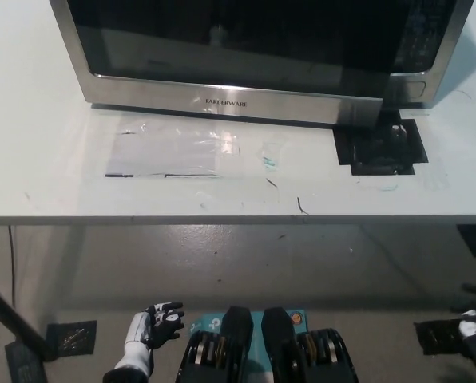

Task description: A microwave is kept infront of the robot with its door slightly ajar. The robot uses its right hand to push the door towards the left to open it.

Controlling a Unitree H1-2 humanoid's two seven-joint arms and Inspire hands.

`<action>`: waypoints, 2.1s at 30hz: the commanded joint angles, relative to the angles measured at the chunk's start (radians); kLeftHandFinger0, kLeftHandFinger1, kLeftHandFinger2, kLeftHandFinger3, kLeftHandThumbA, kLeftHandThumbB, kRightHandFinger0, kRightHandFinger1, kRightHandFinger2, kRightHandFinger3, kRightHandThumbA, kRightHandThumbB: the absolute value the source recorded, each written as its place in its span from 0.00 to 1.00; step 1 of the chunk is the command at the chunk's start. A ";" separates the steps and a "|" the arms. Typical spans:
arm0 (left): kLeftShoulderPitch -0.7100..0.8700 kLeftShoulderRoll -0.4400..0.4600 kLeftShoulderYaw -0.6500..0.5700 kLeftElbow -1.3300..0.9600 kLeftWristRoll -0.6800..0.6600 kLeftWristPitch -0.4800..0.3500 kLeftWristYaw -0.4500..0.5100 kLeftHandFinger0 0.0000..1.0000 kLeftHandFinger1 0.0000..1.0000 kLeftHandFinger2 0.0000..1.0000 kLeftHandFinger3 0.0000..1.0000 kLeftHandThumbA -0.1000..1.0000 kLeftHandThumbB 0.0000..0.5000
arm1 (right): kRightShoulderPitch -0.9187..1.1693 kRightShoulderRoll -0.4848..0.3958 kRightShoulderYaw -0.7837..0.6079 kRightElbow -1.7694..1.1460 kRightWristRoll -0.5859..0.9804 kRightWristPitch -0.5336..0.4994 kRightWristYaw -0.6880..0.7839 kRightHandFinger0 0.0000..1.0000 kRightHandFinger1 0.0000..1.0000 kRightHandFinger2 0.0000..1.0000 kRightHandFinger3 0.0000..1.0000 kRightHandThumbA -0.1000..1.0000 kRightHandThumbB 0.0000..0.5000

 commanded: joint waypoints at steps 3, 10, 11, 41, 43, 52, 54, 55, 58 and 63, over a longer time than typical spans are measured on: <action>-0.024 0.007 0.003 -0.006 0.002 -0.027 0.022 0.63 0.55 0.58 0.54 0.23 0.00 | -0.027 -0.056 -0.060 -0.181 0.077 0.126 -0.004 0.15 0.21 0.36 0.62 0.28 0.42; -0.014 0.016 -0.003 -0.001 0.008 -0.044 0.020 0.69 0.59 0.60 0.56 0.26 0.01 | -0.168 -0.200 -0.106 -0.363 0.095 0.271 0.001 0.25 0.38 0.48 0.65 0.16 0.35; -0.014 0.015 -0.001 -0.002 0.004 -0.043 0.017 0.68 0.59 0.60 0.56 0.26 0.03 | -0.201 -0.220 -0.108 -0.364 0.094 0.284 0.003 0.25 0.38 0.49 0.65 0.16 0.34; -0.010 0.009 -0.013 -0.017 0.011 -0.035 0.021 0.66 0.58 0.60 0.54 0.24 0.00 | -1.018 -0.248 0.145 0.446 -0.062 0.234 -0.012 0.33 0.46 0.58 0.69 0.29 0.35; -0.009 0.007 -0.014 -0.020 0.011 -0.035 0.021 0.68 0.58 0.61 0.56 0.24 0.00 | -1.034 -0.240 0.152 0.481 -0.070 0.225 -0.017 0.32 0.45 0.57 0.70 0.29 0.35; -0.016 0.005 -0.005 -0.023 -0.007 -0.031 0.008 0.65 0.57 0.60 0.57 0.20 0.00 | -1.082 -0.212 0.197 0.645 -0.119 0.134 -0.042 0.27 0.41 0.54 0.70 0.29 0.42; -0.016 0.006 -0.009 -0.023 -0.002 -0.029 0.010 0.64 0.56 0.59 0.56 0.19 0.00 | -1.093 -0.201 0.195 0.678 -0.117 0.132 -0.048 0.30 0.44 0.54 0.71 0.29 0.41; -0.012 0.008 -0.018 -0.030 0.013 -0.030 0.019 0.64 0.56 0.59 0.55 0.21 0.00 | -1.093 -0.192 0.187 0.698 -0.100 0.103 -0.039 0.34 0.47 0.55 0.72 0.31 0.42; -0.012 0.011 -0.022 -0.027 0.015 -0.029 0.014 0.68 0.58 0.61 0.57 0.23 0.00 | -1.084 -0.182 0.187 0.686 -0.098 0.110 -0.036 0.43 0.56 0.63 0.81 0.36 0.40; -0.019 0.008 -0.014 -0.031 0.011 -0.016 0.025 0.67 0.59 0.61 0.56 0.20 0.00 | -1.030 -0.143 0.189 0.606 -0.086 0.125 -0.022 0.45 0.59 0.65 0.80 0.42 0.40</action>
